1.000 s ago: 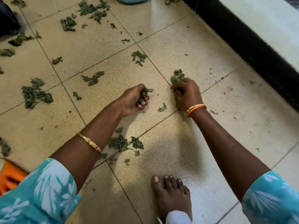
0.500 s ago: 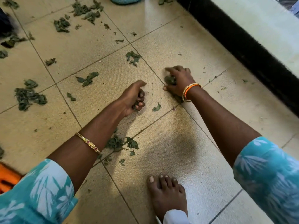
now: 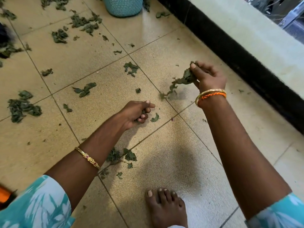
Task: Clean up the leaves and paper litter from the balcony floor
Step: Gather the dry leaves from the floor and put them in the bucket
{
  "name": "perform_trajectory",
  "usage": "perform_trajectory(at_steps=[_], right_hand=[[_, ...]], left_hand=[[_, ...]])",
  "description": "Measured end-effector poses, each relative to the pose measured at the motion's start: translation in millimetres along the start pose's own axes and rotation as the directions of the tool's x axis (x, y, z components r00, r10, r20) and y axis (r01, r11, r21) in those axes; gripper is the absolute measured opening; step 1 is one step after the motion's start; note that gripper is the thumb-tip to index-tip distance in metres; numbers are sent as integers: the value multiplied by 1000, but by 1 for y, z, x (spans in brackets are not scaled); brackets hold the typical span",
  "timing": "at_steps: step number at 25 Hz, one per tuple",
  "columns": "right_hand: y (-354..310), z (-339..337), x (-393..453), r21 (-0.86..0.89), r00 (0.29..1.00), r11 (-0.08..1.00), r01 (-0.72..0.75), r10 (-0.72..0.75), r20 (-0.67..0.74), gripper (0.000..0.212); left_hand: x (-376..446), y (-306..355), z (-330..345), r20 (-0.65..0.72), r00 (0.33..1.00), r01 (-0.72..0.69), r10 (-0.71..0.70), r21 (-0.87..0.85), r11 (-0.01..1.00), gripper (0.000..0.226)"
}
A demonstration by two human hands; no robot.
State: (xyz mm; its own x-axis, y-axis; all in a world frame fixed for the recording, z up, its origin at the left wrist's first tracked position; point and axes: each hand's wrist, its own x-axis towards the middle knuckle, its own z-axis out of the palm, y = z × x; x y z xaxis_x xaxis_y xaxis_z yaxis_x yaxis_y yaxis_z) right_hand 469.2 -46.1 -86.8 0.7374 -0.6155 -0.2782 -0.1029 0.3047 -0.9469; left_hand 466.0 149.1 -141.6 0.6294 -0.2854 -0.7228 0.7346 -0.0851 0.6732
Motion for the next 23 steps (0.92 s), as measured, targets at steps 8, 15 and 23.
perform_trajectory(at_steps=[8, 15, 23], right_hand=[[54, -39, -54, 98, 931, 935, -342, 351, -100, 18], [83, -15, -104, -523, 970, 833, 181, -64, 234, 19], [64, -13, -31, -745, 879, 511, 429, -49, 474, 45]], left_hand=[[-4, -7, 14, 31, 992, 119, -121, 55, 991, 40], [-11, -15, 37, 82, 997, -11, -4, 181, 983, 46], [-14, -6, -1, -47, 980, -171, 195, 305, 937, 32]])
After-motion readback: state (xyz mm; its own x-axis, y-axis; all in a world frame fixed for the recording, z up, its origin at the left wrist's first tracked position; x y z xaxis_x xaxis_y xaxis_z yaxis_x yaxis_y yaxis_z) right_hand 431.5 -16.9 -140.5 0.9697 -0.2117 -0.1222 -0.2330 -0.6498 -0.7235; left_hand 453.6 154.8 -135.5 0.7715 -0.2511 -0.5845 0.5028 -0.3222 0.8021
